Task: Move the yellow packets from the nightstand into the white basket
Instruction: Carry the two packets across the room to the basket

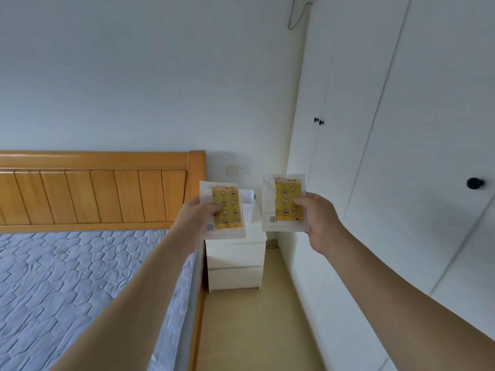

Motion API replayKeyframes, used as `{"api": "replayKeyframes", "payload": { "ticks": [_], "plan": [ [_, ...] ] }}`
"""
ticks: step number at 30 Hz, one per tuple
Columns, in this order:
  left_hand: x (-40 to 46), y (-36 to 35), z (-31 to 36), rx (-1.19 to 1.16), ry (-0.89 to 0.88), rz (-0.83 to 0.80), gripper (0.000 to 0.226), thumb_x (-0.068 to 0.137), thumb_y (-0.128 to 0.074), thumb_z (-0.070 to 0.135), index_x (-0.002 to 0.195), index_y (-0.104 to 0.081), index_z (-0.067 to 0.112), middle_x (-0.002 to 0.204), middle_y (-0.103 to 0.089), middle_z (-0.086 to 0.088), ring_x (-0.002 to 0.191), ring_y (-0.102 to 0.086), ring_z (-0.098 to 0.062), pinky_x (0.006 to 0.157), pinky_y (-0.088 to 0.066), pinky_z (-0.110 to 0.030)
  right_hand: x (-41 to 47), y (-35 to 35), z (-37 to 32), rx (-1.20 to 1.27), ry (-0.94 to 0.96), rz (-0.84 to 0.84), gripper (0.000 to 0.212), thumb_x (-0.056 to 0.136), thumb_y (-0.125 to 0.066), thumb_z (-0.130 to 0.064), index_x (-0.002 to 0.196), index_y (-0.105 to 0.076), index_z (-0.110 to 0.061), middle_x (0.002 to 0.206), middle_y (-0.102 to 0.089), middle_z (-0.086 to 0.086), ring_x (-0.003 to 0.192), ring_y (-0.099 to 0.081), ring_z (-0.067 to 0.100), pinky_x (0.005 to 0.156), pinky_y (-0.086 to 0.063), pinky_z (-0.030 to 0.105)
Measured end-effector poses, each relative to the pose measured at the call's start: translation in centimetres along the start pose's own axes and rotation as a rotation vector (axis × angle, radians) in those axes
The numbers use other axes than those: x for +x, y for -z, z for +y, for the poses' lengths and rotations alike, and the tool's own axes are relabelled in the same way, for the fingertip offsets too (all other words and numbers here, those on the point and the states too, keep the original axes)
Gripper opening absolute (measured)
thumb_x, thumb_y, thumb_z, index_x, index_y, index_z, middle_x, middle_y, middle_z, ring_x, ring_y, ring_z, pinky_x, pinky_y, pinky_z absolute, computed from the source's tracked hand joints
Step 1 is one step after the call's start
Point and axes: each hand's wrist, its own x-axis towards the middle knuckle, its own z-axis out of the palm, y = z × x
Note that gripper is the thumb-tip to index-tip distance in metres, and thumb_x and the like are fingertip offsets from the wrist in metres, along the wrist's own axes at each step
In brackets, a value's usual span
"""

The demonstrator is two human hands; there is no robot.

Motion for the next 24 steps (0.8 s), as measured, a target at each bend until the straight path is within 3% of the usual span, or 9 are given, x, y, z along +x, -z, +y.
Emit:
{"api": "replayKeyframes", "payload": {
  "ticks": [5, 13, 19, 24],
  "plan": [
    [12.9, -0.7, 2.0, 0.015, 0.016, 0.014, 0.024, 0.09, -0.064, 0.008, 0.113, -0.064, 0.017, 0.099, -0.074, -0.002, 0.09, -0.071, -0.022, 0.079, -0.057, -0.041, 11.2, -4.2, 0.4, -0.011, -0.027, -0.003, 0.017, 0.089, -0.056, -0.008, 0.089, -0.069, -0.018, 0.098, -0.075, 0.006, 0.098, -0.069, 0.029, 0.098, -0.049, 0.051],
    [32.3, -3.9, 0.6, 0.013, 0.085, 0.043, 0.019, 0.091, -0.064, 0.005, 0.104, -0.063, 0.018, 0.097, -0.072, -0.003, 0.086, -0.07, -0.021, 0.067, -0.056, -0.035, 30.5, -7.4, 3.3, -0.024, -0.087, 0.036, 0.016, 0.09, -0.055, -0.007, 0.092, -0.066, -0.018, 0.102, -0.073, 0.008, 0.099, -0.069, 0.03, 0.098, -0.05, 0.05],
    [46.9, -5.8, 2.0, 0.083, 0.074, 0.109, 0.018, 0.094, -0.06, 0.008, 0.11, -0.061, 0.018, 0.095, -0.07, 0.0, 0.084, -0.068, -0.017, 0.062, -0.051, -0.031, 46.4, -10.8, 4.0, -0.051, -0.109, -0.001, 0.016, 0.09, -0.055, -0.007, 0.09, -0.065, -0.018, 0.1, -0.073, 0.008, 0.094, -0.07, 0.028, 0.095, -0.052, 0.048],
    [58.6, -5.7, 2.6, 0.139, 0.059, 0.126, 0.024, 0.093, -0.062, 0.011, 0.116, -0.061, 0.019, 0.103, -0.071, 0.0, 0.09, -0.069, -0.018, 0.067, -0.053, -0.031, 58.2, -14.7, 4.6, -0.068, -0.135, 0.004, 0.015, 0.09, -0.057, -0.007, 0.09, -0.065, -0.019, 0.098, -0.073, 0.007, 0.093, -0.07, 0.027, 0.093, -0.053, 0.047]
  ]
}}
